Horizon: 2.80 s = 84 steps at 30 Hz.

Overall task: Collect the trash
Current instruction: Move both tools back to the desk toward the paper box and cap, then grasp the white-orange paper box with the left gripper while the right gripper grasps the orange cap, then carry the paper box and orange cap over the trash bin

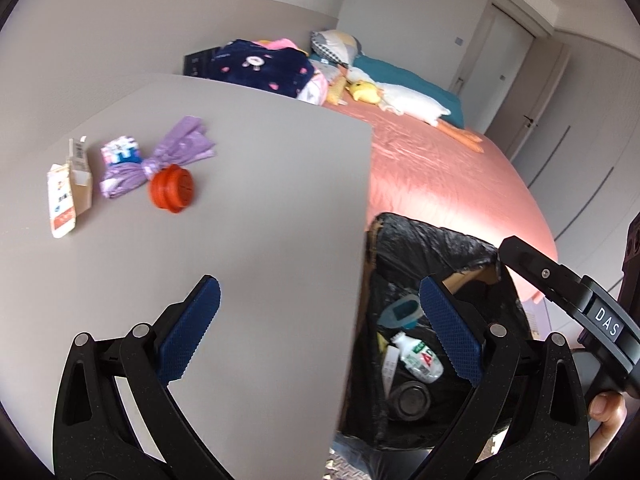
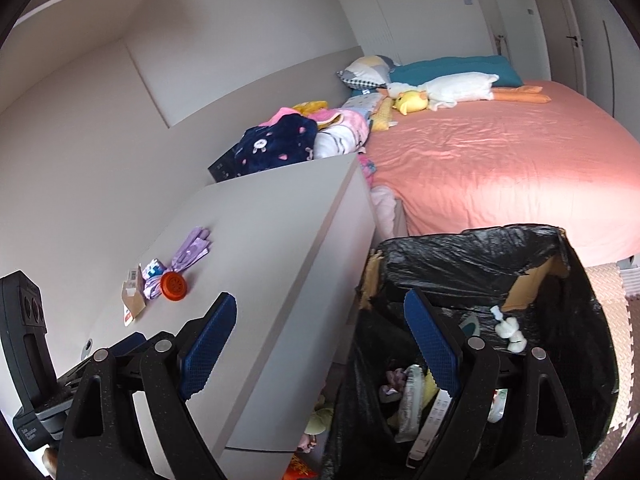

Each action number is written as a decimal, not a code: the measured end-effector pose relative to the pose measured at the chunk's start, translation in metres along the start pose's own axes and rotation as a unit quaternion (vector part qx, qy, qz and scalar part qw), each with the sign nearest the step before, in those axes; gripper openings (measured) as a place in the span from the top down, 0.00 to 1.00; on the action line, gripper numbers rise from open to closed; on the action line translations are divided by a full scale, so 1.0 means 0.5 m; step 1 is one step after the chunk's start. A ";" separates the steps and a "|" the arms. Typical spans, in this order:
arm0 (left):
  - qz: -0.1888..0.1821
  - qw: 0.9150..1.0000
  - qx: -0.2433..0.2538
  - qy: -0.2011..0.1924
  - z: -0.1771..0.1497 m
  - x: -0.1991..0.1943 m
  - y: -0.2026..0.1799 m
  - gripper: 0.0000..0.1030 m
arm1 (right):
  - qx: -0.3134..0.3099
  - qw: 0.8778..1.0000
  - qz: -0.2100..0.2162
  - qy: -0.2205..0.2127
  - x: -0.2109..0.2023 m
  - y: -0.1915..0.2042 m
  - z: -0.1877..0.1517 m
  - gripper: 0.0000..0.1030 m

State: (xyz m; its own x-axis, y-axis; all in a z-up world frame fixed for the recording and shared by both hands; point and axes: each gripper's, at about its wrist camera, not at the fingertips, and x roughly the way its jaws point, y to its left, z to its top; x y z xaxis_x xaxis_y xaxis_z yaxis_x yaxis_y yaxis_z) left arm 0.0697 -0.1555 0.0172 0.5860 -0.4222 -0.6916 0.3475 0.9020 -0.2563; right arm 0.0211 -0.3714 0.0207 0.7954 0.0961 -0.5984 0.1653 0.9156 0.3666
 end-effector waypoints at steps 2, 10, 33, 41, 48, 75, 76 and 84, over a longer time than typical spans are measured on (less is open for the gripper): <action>0.011 1.000 -0.005 -0.002 0.002 -0.004 0.020 0.06 | -0.005 1.000 0.005 0.004 0.011 0.018 -0.002 0.17; 0.046 0.999 -0.025 -0.013 0.009 -0.028 0.111 0.06 | -0.035 0.998 0.030 0.032 0.071 0.104 -0.012 0.17; 0.098 0.987 -0.123 -0.018 0.074 -0.017 0.354 0.06 | -0.123 0.984 0.073 0.108 0.251 0.312 -0.034 0.17; 0.112 0.983 -0.147 -0.014 0.107 0.009 0.406 0.06 | -0.141 0.979 0.083 0.122 0.298 0.359 -0.031 0.16; 0.132 0.977 -0.169 -0.003 0.129 0.038 0.446 0.06 | -0.158 0.975 0.084 0.135 0.344 0.398 -0.024 0.17; 0.170 0.970 -0.173 0.022 0.142 0.086 0.511 0.45 | -0.181 0.968 0.080 0.154 0.416 0.436 -0.041 0.54; 0.169 0.970 -0.176 0.017 0.142 0.080 0.514 0.49 | -0.177 0.968 0.082 0.156 0.414 0.433 -0.041 0.54; 0.161 0.972 -0.173 0.005 0.132 0.054 0.515 0.62 | -0.155 0.969 0.101 0.165 0.394 0.421 -0.043 0.54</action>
State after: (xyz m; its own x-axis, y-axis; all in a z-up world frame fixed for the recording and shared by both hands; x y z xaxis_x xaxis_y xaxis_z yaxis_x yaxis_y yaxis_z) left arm 0.2231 0.0597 -0.0229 0.6151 -0.1142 -0.7802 -0.1209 0.9641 -0.2364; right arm 0.2001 -0.1517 -0.0353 0.5552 0.3588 -0.7504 -0.1989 0.9333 0.2991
